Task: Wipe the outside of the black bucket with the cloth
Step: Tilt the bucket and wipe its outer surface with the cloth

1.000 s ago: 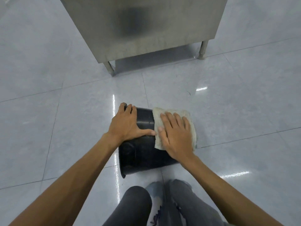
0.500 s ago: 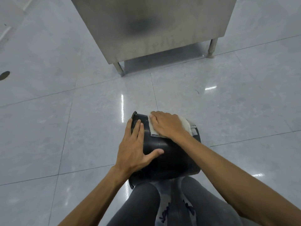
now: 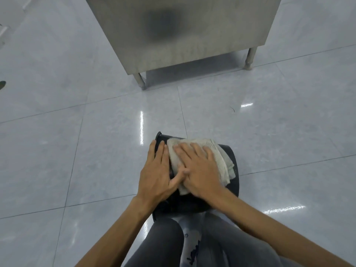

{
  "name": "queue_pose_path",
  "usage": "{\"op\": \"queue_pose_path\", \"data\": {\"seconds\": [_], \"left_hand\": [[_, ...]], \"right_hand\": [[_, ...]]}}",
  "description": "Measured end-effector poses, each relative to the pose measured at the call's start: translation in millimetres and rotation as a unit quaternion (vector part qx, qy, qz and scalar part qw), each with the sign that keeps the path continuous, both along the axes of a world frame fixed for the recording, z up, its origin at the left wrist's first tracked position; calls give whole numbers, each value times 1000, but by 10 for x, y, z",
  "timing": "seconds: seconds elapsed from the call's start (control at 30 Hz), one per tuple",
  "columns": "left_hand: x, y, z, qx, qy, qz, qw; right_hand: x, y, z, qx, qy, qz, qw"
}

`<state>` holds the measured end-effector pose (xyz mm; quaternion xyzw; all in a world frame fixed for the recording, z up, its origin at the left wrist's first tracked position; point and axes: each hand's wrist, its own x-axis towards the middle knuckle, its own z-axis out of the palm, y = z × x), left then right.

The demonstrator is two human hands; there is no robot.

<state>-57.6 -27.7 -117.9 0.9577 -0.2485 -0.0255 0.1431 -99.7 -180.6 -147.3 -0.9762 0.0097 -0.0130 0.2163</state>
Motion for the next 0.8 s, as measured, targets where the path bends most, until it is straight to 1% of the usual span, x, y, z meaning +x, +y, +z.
{"op": "queue_pose_path", "data": {"seconds": [0.03,0.1,0.17,0.2,0.23,0.27,0.33,0.43,0.53,0.6,0.67,0.77,0.8], "left_hand": [[-52,13,-8,4,-8,0,1000],[-182,40,-16,18,-19,3,1000],[-314,79,-52,32,-18,6,999],[-349,96,-70,35,-19,9,999],[-355,103,-82,35,-22,12,999],[-337,97,-92,31,-27,13,999],[-273,73,-96,13,-33,15,999],[-208,67,-108,-23,-46,12,999],[-269,99,-139,-36,-60,-3,998],[-303,117,-150,-36,-66,0,997],[-325,108,-144,-21,-62,7,998],[-359,78,-129,-4,-40,25,999],[-354,81,-130,-11,-34,32,999]], "right_hand": [[176,-41,15,-8,17,-17,1000],[558,-143,61,43,97,-44,993],[833,-235,76,94,204,-32,974],[894,-256,67,99,236,-23,966],[911,-264,56,97,244,-16,965],[879,-261,60,93,228,-7,969],[710,-225,75,74,169,17,983],[324,-135,131,7,78,59,995],[2,-52,112,-32,38,68,996],[58,-34,84,-42,36,49,997],[281,-9,87,-24,50,15,998],[682,-23,124,53,143,9,988],[730,-31,134,59,154,12,986]]}}
